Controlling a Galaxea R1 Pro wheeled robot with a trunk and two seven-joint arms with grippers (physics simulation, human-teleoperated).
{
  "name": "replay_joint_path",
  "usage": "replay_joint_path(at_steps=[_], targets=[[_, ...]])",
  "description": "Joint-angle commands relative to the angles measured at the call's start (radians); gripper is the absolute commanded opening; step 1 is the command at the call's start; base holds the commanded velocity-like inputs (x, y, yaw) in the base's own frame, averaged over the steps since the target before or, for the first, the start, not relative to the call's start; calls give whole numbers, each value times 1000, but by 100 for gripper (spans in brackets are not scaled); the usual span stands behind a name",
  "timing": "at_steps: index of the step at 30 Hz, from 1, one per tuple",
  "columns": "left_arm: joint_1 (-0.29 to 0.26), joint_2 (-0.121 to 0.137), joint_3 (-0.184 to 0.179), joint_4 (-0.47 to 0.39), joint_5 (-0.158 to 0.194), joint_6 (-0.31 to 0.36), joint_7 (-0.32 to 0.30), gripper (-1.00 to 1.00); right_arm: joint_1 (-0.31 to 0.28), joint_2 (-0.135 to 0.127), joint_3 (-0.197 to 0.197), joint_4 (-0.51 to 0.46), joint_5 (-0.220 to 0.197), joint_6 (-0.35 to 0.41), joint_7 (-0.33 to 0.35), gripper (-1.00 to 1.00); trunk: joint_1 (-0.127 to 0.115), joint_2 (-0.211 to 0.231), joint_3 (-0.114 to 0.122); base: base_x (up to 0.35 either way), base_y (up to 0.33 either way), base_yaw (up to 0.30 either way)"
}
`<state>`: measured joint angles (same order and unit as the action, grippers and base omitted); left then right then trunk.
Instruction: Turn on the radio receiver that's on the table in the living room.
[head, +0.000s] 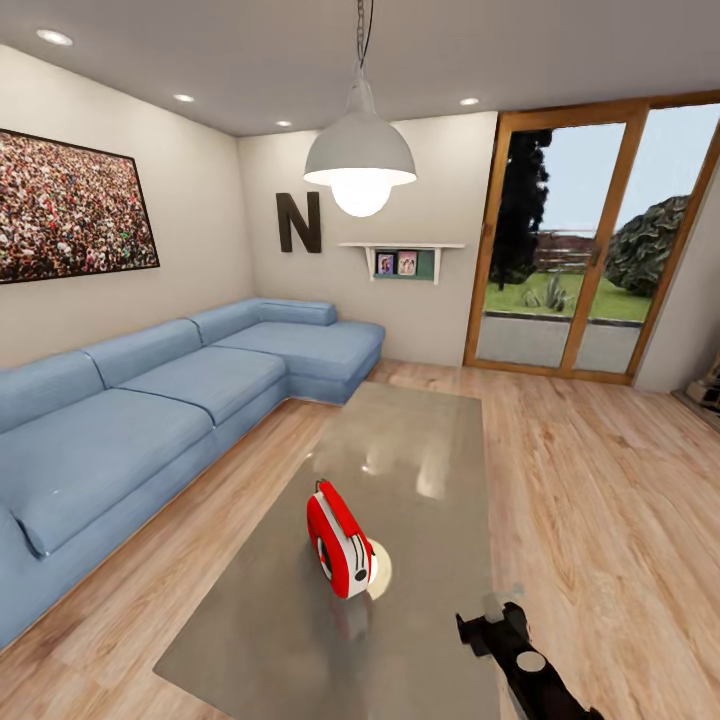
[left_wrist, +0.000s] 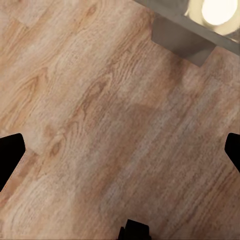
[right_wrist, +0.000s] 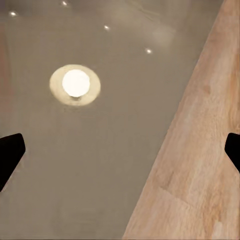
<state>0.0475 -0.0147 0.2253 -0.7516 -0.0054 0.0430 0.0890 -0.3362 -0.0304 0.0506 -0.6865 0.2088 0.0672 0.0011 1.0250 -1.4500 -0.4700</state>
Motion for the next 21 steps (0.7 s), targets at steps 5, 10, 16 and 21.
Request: replay_joint_path(at_steps=[5, 10, 16, 21], targets=[[0, 6, 0, 0, 1, -4, 0, 100, -71, 34, 76, -76, 0, 182, 3, 100, 0, 0, 0, 0, 0, 0], [0, 7, 0, 0, 1, -5, 0, 100, -132, 49, 106, -161, -3, 263, 4, 100, 0, 0, 0, 0, 0, 0], [0, 7, 0, 0, 1, -5, 0, 100, -237, 70, 113, -226, -5, 459, 90, 100, 0, 0, 0, 0, 0, 0], [0, 7, 0, 0, 1, -5, 0, 100, -329, 74, 113, -235, 0, 534, 219, 100, 0, 0, 0, 0, 0, 0]])
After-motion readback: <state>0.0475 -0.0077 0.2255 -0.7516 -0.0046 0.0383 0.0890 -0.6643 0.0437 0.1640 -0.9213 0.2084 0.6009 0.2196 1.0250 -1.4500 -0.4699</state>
